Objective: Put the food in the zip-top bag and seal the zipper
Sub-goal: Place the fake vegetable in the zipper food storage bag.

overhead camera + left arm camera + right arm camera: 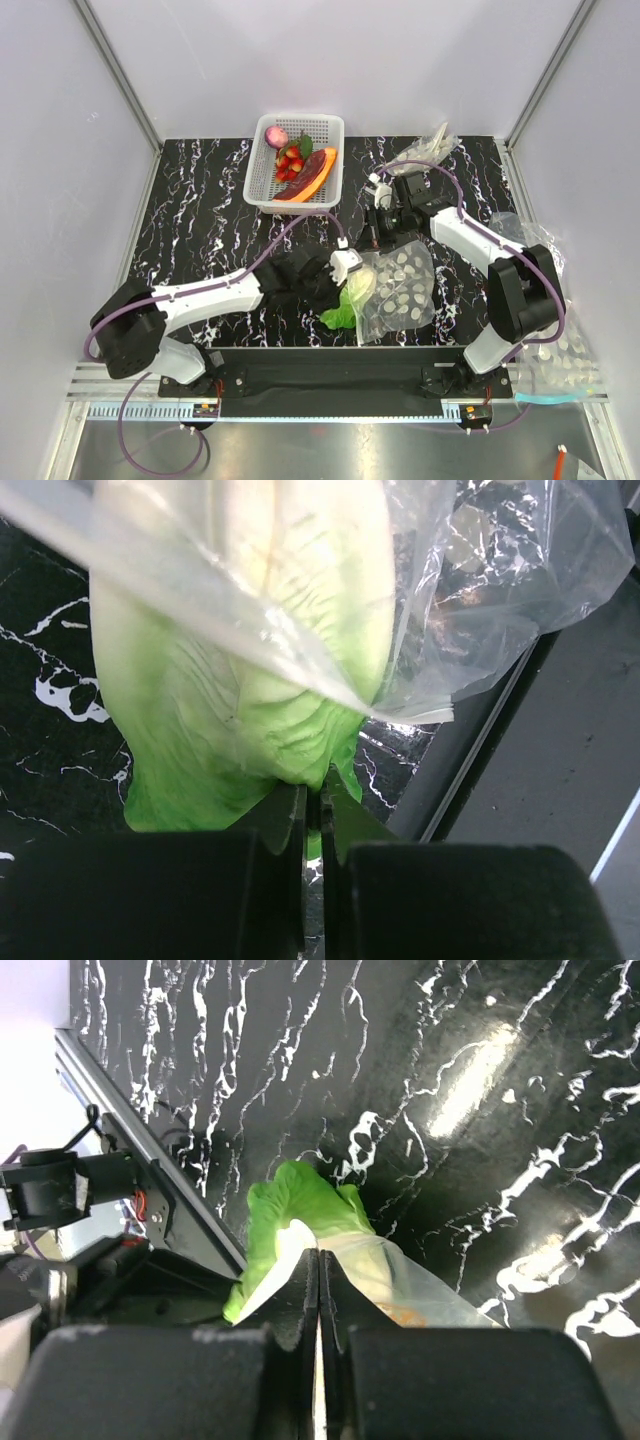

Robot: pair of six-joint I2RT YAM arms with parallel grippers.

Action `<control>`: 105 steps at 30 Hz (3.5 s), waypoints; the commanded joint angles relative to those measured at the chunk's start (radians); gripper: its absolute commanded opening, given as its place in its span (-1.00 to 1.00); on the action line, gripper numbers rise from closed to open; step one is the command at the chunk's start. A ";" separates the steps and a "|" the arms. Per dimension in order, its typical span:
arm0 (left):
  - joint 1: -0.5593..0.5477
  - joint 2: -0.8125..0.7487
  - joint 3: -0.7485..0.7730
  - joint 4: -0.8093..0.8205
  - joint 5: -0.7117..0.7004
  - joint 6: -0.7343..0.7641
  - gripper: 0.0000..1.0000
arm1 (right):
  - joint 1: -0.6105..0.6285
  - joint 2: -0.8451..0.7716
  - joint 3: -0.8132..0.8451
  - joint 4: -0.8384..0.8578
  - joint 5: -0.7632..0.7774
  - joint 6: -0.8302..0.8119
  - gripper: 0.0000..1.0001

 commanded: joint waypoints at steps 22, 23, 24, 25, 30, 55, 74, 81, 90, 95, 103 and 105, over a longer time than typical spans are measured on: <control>-0.072 0.034 -0.002 0.399 -0.060 -0.140 -0.26 | 0.027 0.043 -0.072 0.177 -0.079 0.063 -1.00; -0.072 0.005 -0.057 0.427 -0.061 -0.172 -0.06 | 0.029 0.048 -0.075 0.184 -0.082 0.060 -1.00; -0.072 -0.010 -0.076 0.461 -0.061 -0.180 0.17 | 0.027 0.054 -0.075 0.188 -0.087 0.058 -1.00; -0.072 -0.044 -0.093 0.467 -0.063 -0.190 0.25 | 0.027 0.060 -0.075 0.191 -0.090 0.058 -1.00; -0.070 -0.150 -0.127 0.359 -0.110 -0.209 0.39 | 0.027 0.066 -0.069 0.185 -0.083 0.044 -1.00; -0.069 0.144 -0.199 0.887 -0.266 -0.514 -0.09 | 0.029 0.063 -0.045 0.183 -0.107 0.057 -1.00; -0.067 -0.151 -0.425 0.645 -0.262 -0.549 0.34 | 0.030 -0.037 0.166 -0.110 0.229 -0.058 0.75; 0.031 -0.199 -0.397 0.519 -0.247 -0.566 0.36 | 0.186 -0.172 0.243 -0.317 0.662 -0.042 0.74; 0.192 -0.144 -0.423 0.688 -0.116 -0.634 0.36 | 0.438 -0.284 0.171 -0.510 0.893 0.118 0.22; 0.240 -0.104 -0.428 0.766 -0.086 -0.665 0.36 | 0.541 -0.262 0.126 -0.535 0.961 0.201 0.14; 0.254 -0.030 -0.406 0.789 -0.049 -0.665 0.36 | 0.639 -0.166 0.096 -0.549 1.063 0.262 -0.03; 0.255 0.006 -0.400 0.821 -0.038 -0.674 0.36 | 0.641 -0.146 0.088 -0.535 1.082 0.259 -0.03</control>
